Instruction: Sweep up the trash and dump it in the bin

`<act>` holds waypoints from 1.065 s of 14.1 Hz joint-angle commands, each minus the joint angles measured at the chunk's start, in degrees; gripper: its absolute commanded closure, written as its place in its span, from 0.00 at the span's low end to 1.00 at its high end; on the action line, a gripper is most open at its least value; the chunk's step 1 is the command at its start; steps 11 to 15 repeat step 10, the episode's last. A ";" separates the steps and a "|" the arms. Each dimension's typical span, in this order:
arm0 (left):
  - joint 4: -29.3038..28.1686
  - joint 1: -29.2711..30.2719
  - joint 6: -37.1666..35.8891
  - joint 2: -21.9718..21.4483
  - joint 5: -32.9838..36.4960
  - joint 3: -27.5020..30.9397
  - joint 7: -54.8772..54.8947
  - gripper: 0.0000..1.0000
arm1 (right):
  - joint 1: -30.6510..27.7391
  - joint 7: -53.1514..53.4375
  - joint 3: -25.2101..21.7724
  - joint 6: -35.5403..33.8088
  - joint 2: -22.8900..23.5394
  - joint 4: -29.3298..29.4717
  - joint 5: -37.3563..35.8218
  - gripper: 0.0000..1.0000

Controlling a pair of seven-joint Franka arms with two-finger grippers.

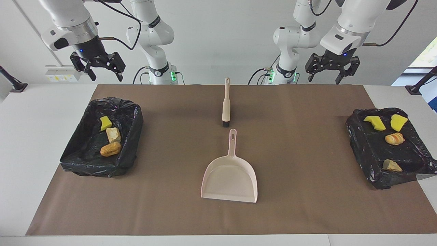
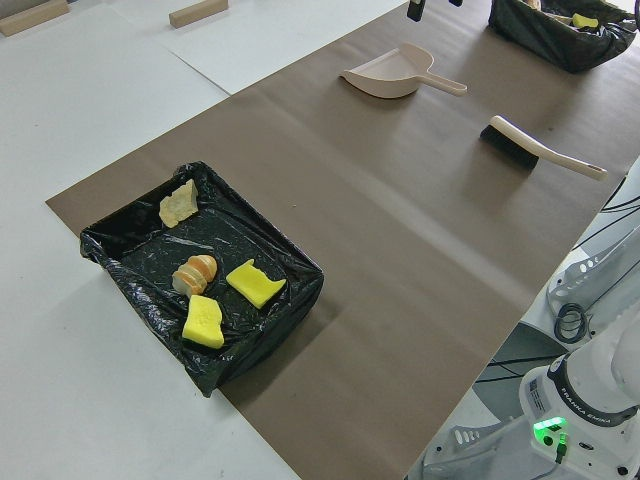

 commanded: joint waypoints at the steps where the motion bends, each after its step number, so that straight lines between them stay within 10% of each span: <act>1: 3.90 1.86 -3.82 0.87 -1.52 0.34 1.86 0.00 | -0.27 -1.47 0.18 0.30 -0.61 -0.75 0.33 0.00; 15: 2.50 4.15 -2.60 0.08 -1.78 1.39 4.31 0.00 | -0.27 -1.47 0.18 0.30 -0.52 -0.75 0.33 0.00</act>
